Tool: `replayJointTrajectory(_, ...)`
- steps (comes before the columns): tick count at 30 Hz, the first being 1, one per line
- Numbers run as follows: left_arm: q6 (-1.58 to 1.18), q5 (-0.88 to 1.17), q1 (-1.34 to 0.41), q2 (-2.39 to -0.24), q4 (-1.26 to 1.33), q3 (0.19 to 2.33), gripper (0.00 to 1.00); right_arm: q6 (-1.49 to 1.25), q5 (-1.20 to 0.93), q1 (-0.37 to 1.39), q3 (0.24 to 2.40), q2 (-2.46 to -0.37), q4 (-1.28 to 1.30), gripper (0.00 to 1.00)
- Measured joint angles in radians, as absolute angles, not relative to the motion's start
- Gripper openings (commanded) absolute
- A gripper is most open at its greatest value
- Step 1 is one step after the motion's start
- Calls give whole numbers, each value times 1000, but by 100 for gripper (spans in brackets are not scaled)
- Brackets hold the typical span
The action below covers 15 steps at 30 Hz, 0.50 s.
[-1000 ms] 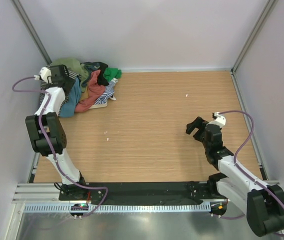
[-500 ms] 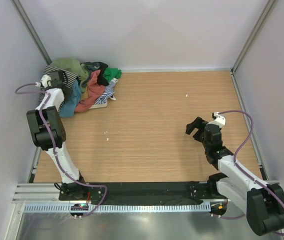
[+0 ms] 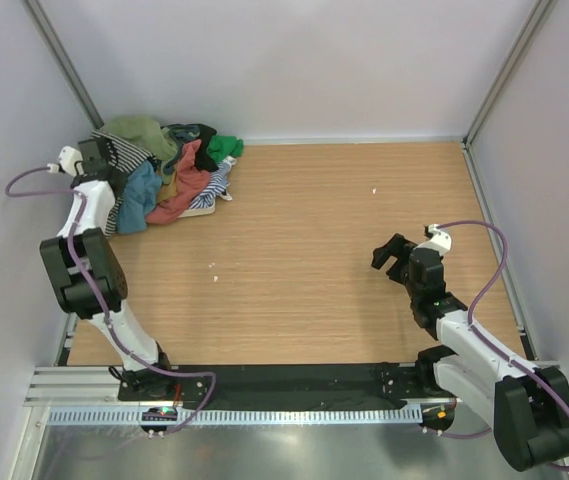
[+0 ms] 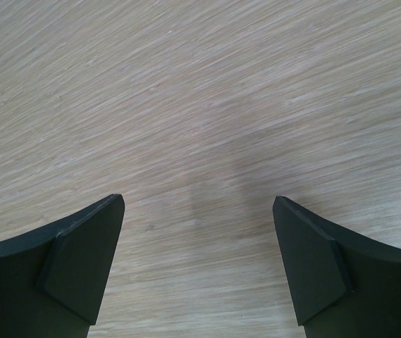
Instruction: Fold and stack the tank tops
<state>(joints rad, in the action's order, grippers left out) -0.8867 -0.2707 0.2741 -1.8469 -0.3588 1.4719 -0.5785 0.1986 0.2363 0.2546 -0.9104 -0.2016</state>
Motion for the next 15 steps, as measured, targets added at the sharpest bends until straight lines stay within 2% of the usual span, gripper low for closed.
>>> replayJointTrajectory(6,-954,-265,266,-1668,-327,1467,0,-579,195,236,255,-913,-202,93)
replayJointTrajectory(10,-1016,-251,230,-1630,-331,1589,0,-579,194,236,255,-923,-202,93)
replayJointTrajectory(15,-1049,-263,93,-1630,-332,1773,0,-579,191,236,255,-923,-202,93)
